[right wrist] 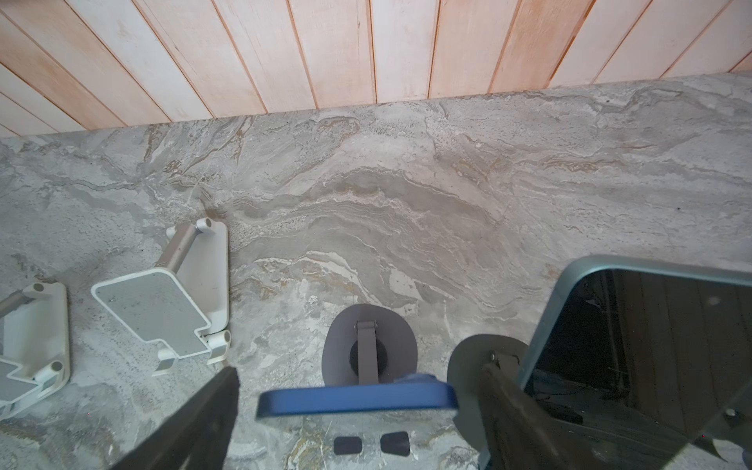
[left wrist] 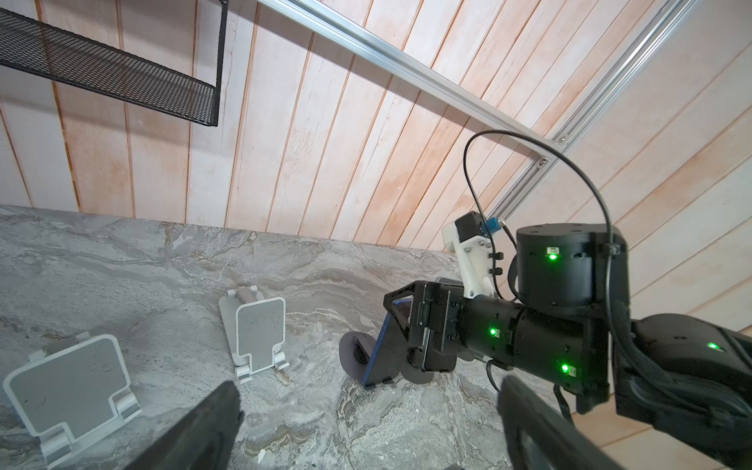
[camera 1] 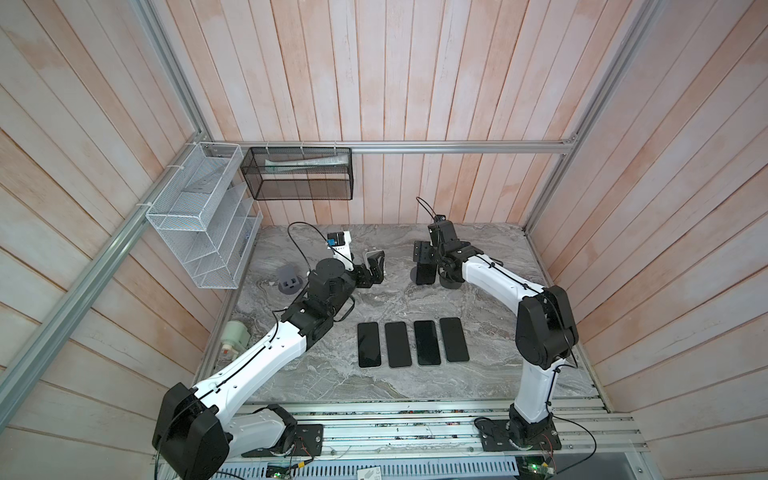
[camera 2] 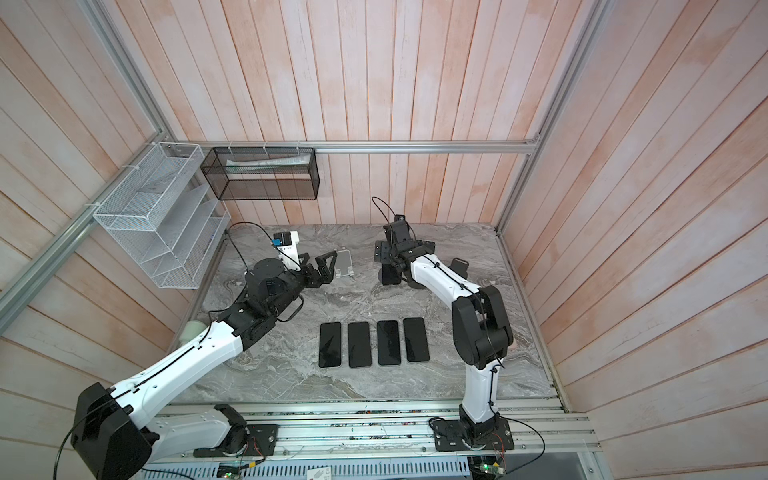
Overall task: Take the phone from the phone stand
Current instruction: 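Close the right gripper on the blue-edged phone and lift it off its stand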
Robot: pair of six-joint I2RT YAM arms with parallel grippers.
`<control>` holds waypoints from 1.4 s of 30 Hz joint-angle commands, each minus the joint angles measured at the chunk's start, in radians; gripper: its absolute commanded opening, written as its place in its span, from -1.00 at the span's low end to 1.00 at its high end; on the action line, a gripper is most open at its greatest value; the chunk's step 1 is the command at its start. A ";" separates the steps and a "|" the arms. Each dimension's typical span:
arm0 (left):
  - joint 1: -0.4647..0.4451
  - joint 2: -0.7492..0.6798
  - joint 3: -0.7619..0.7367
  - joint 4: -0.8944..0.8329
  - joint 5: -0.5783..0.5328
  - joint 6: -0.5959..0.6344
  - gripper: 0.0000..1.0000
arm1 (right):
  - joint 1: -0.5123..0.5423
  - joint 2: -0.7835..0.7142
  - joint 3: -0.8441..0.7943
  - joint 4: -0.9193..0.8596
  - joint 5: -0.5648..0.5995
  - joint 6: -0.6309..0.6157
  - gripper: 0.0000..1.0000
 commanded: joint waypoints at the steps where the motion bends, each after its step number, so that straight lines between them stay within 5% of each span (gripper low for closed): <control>1: 0.006 -0.012 0.024 -0.003 0.008 -0.002 1.00 | 0.002 0.030 -0.003 0.021 0.008 0.017 0.83; 17: 0.018 -0.034 0.018 0.001 0.003 0.001 1.00 | 0.020 0.070 0.006 0.021 0.053 0.023 0.71; 23: 0.022 -0.039 0.019 0.004 0.001 0.003 1.00 | 0.022 0.038 -0.021 0.053 0.039 -0.001 0.53; 42: 0.035 -0.037 0.017 0.008 0.014 -0.002 1.00 | 0.065 -0.108 -0.053 0.030 0.100 -0.073 0.47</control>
